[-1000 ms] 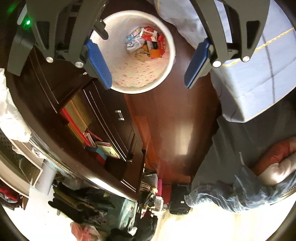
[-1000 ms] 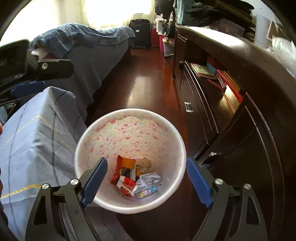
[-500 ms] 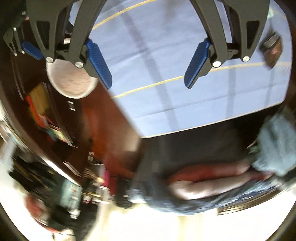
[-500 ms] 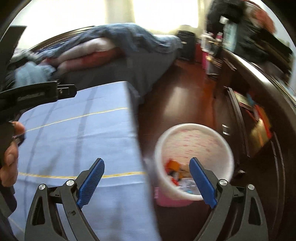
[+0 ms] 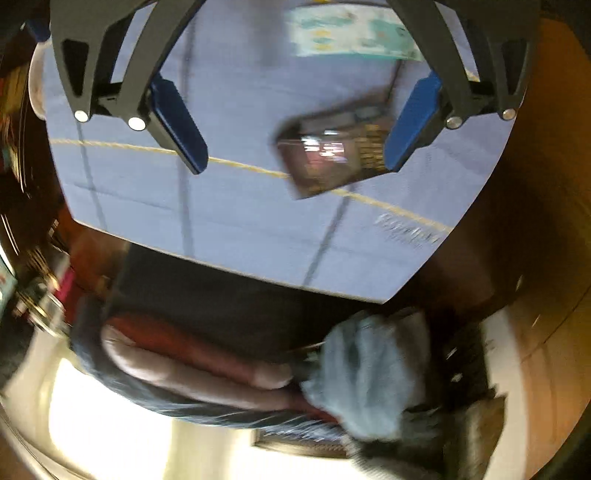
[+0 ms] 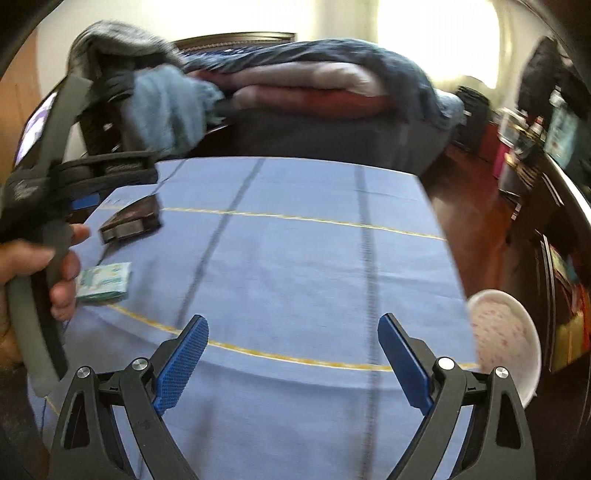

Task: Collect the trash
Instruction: 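Grasp the black box with the left tool while the right tool grasps the green-white tissue pack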

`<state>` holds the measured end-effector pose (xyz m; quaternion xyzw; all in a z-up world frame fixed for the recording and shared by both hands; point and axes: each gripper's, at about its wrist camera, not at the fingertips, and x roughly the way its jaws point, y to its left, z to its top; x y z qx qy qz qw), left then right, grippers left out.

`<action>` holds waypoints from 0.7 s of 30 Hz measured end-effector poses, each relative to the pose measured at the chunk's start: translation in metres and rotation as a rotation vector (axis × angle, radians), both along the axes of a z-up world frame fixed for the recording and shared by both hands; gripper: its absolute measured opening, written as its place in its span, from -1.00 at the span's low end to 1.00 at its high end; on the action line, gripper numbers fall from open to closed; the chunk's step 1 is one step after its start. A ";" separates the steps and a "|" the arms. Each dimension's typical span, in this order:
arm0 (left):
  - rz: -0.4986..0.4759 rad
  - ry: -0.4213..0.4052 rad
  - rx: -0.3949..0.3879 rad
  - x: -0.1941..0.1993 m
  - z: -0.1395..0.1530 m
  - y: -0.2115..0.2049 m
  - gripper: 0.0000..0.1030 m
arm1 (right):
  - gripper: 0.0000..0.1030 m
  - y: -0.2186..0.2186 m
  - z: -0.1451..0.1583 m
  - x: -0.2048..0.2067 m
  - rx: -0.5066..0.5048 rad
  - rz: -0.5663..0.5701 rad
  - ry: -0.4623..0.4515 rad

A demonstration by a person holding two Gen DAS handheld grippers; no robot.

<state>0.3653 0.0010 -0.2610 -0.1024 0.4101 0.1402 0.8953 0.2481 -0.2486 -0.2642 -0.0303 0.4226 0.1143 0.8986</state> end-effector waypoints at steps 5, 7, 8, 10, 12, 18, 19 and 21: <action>0.031 0.065 -0.006 0.017 -0.024 0.020 0.88 | 0.80 0.041 -0.005 0.003 -0.012 0.074 0.019; 0.032 0.084 0.002 0.023 -0.032 0.020 0.88 | 0.80 0.051 -0.007 0.004 -0.021 0.090 0.023; 0.031 0.090 0.006 0.027 -0.035 0.020 0.88 | 0.80 0.056 -0.008 0.005 -0.026 0.096 0.027; 0.026 0.107 0.013 0.032 -0.041 0.021 0.88 | 0.80 0.061 -0.010 0.006 -0.032 0.106 0.034; 0.022 0.112 0.005 0.036 -0.046 0.024 0.88 | 0.80 0.066 -0.011 0.008 -0.040 0.111 0.040; -0.009 0.105 -0.025 0.037 -0.051 0.031 0.77 | 0.80 0.080 -0.014 0.010 -0.055 0.127 0.048; -0.011 0.102 -0.030 0.036 -0.052 0.033 0.77 | 0.80 0.083 -0.014 0.009 -0.056 0.132 0.048; -0.015 0.095 -0.047 0.033 -0.051 0.038 0.75 | 0.80 0.086 -0.014 0.011 -0.060 0.135 0.050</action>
